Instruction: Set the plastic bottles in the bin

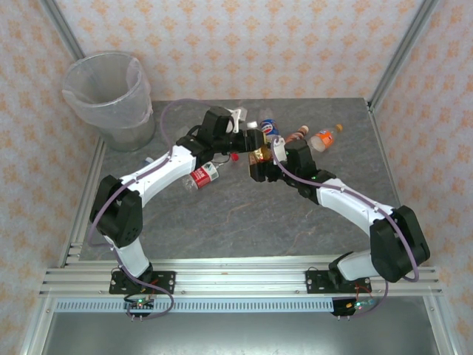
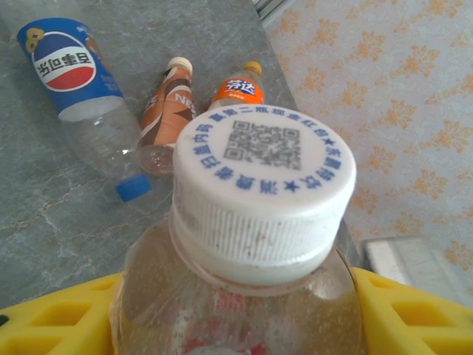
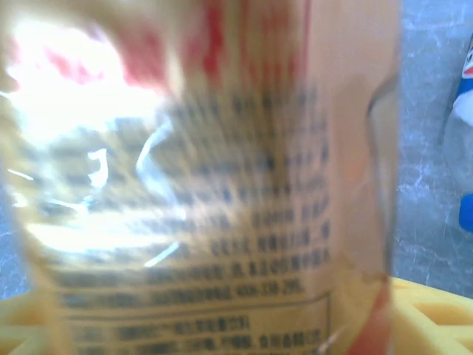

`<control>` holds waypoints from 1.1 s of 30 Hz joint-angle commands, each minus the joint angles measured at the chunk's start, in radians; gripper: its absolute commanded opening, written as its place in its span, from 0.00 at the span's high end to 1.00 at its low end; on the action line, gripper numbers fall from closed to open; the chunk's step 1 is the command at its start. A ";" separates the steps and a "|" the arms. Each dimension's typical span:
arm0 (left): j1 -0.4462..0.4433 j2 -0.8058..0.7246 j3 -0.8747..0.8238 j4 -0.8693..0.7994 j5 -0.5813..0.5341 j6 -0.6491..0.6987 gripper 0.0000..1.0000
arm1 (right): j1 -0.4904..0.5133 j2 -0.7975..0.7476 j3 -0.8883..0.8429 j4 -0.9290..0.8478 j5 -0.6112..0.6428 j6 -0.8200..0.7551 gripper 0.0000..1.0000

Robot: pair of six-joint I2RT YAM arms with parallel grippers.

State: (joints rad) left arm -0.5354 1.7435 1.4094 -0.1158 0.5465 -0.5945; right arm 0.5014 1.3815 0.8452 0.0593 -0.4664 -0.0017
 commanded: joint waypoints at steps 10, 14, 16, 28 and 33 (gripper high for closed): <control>0.074 -0.078 -0.030 -0.072 -0.099 0.052 0.57 | 0.002 -0.119 -0.055 0.107 0.155 0.011 0.01; 0.109 -0.100 -0.005 -0.133 -0.164 0.101 0.57 | 0.002 -0.164 -0.074 0.111 0.222 0.035 0.01; 0.125 -0.115 0.008 -0.153 -0.205 0.126 0.57 | 0.003 -0.178 -0.077 0.107 0.271 0.053 0.01; 0.235 -0.124 0.257 -0.368 -0.413 0.278 0.57 | -0.050 -0.184 0.007 -0.061 0.426 0.339 0.01; 0.298 -0.096 0.420 -0.430 -0.500 0.333 0.57 | -0.096 -0.148 0.060 -0.144 0.410 0.451 0.01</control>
State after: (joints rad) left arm -0.2653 1.6558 1.7378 -0.4953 0.1471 -0.3290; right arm 0.4221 1.2152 0.8581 -0.0116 -0.0738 0.3386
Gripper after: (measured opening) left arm 0.581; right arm 0.991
